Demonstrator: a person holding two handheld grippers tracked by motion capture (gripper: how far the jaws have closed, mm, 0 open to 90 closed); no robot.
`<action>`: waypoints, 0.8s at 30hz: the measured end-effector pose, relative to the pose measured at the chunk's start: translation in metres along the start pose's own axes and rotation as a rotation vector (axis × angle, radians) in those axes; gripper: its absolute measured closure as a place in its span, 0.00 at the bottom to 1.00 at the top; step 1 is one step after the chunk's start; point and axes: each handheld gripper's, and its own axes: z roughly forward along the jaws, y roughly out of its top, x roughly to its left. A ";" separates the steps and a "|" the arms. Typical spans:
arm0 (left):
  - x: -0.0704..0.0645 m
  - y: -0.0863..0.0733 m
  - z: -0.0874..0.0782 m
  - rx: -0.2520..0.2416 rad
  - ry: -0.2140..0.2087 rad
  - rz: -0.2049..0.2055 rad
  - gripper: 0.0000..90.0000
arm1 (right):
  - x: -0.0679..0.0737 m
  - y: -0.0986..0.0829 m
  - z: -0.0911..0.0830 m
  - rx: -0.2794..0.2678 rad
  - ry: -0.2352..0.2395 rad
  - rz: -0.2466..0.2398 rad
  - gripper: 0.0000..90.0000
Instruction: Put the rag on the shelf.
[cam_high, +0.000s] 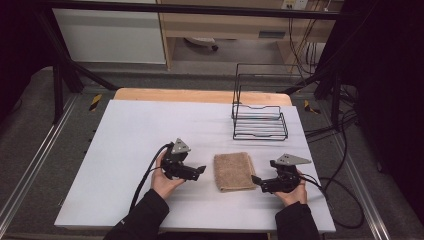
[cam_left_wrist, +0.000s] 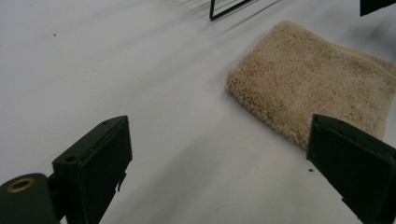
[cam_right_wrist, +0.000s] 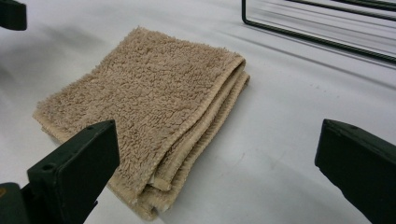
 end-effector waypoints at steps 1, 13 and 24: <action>-0.001 0.001 0.003 0.005 0.000 -0.003 0.08 | 0.000 0.000 0.000 0.002 0.000 -0.001 0.01; -0.005 0.016 0.031 0.022 0.030 -0.054 0.19 | 0.001 -0.001 0.001 0.008 -0.001 -0.006 0.01; -0.010 0.022 0.054 0.028 0.034 -0.130 0.44 | 0.001 -0.001 0.003 0.014 0.001 -0.006 0.01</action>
